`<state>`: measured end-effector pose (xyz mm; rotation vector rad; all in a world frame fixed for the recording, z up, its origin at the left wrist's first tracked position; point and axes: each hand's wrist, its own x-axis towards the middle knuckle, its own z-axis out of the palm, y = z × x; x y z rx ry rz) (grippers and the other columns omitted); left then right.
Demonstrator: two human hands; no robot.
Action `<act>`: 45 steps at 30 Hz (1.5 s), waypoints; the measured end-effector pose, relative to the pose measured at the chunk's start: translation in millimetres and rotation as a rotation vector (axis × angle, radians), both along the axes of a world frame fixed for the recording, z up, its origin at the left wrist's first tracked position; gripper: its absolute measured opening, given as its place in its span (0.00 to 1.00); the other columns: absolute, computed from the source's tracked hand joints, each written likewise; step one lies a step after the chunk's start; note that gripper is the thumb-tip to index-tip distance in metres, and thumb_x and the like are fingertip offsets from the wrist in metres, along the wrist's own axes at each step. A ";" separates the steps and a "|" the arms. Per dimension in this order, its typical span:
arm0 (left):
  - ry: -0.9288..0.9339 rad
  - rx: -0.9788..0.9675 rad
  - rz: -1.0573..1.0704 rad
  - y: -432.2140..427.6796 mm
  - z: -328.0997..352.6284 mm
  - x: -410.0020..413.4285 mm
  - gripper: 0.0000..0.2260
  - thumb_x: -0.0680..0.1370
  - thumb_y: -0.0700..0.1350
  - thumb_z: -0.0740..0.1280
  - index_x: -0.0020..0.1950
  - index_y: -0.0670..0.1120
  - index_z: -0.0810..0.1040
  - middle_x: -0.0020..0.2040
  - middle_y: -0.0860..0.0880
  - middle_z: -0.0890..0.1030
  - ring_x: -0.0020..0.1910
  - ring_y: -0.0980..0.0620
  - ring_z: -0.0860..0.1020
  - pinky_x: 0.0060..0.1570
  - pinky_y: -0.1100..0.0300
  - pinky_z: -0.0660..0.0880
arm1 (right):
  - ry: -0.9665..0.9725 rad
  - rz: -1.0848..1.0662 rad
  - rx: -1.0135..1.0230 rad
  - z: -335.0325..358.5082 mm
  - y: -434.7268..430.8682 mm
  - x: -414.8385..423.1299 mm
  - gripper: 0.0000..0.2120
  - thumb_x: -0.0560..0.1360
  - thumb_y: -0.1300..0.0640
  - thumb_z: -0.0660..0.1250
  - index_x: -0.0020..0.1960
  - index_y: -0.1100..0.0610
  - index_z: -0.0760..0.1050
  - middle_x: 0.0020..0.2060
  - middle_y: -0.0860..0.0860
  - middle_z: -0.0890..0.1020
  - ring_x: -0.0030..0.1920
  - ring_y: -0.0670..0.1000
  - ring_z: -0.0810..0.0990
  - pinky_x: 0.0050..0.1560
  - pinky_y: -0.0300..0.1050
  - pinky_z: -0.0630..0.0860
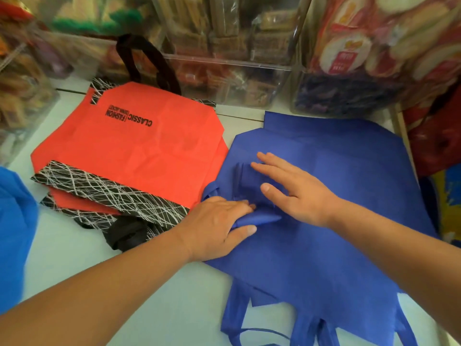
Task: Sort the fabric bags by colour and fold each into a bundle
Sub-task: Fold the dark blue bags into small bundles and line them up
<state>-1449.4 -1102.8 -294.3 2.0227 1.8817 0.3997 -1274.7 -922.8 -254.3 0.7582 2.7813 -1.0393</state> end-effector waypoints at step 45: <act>-0.137 0.184 0.386 57.4 -22.8 -2.2 0.21 0.82 0.55 0.57 0.65 0.44 0.79 0.60 0.48 0.82 0.56 0.43 0.80 0.54 0.42 0.77 | 0.064 -0.810 -0.663 -1.0 -18.3 -29.5 0.20 0.70 0.37 0.73 0.55 0.48 0.76 0.55 0.52 0.83 0.55 0.53 0.84 0.59 0.56 0.82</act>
